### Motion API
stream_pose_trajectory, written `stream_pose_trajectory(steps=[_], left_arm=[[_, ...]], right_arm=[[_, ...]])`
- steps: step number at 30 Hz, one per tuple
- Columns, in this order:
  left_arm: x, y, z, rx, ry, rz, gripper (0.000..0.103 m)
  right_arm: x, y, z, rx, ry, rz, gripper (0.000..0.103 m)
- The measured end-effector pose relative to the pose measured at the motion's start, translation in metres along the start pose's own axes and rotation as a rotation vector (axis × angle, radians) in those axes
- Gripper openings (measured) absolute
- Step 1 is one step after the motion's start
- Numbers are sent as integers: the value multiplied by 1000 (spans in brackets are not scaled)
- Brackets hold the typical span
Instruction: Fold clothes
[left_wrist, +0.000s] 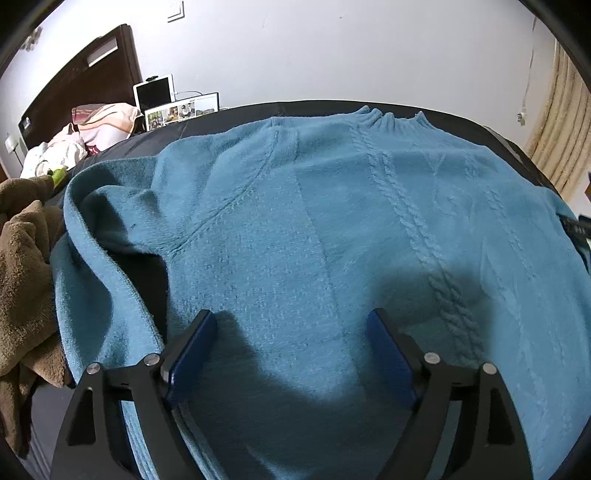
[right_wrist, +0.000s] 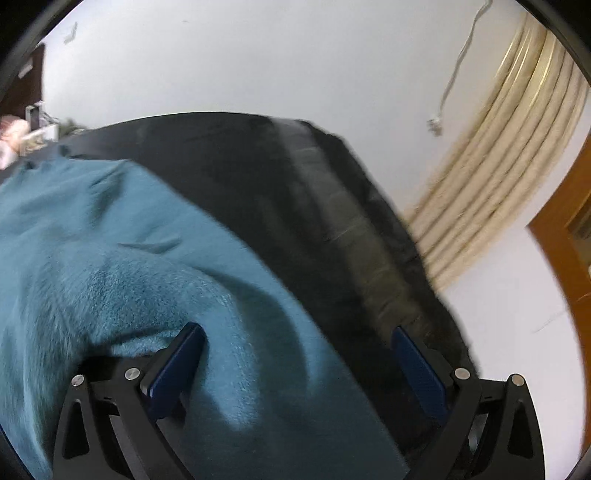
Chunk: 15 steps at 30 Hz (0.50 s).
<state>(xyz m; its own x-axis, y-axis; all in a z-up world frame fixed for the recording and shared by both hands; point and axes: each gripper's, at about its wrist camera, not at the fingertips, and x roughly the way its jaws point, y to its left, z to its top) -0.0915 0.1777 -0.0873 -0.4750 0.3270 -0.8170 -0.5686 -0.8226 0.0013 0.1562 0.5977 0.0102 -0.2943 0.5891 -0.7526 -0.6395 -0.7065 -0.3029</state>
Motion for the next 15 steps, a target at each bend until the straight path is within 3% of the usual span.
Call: stream_pose_trajectory(steps=[6, 11, 13, 15], left_arm=[[0, 5, -2, -2, -7, -2, 94], [0, 5, -2, -4, -8, -1, 95], [0, 5, -2, -4, -8, 0, 95], [-1, 4, -3, -7, -6, 1, 95]], right_arm=[[20, 4, 32, -26, -6, -107, 102], [15, 20, 34, -118, -17, -181, 102], [6, 19, 29, -124, -18, -170, 102], [-12, 15, 23, -95, -32, -104, 102]])
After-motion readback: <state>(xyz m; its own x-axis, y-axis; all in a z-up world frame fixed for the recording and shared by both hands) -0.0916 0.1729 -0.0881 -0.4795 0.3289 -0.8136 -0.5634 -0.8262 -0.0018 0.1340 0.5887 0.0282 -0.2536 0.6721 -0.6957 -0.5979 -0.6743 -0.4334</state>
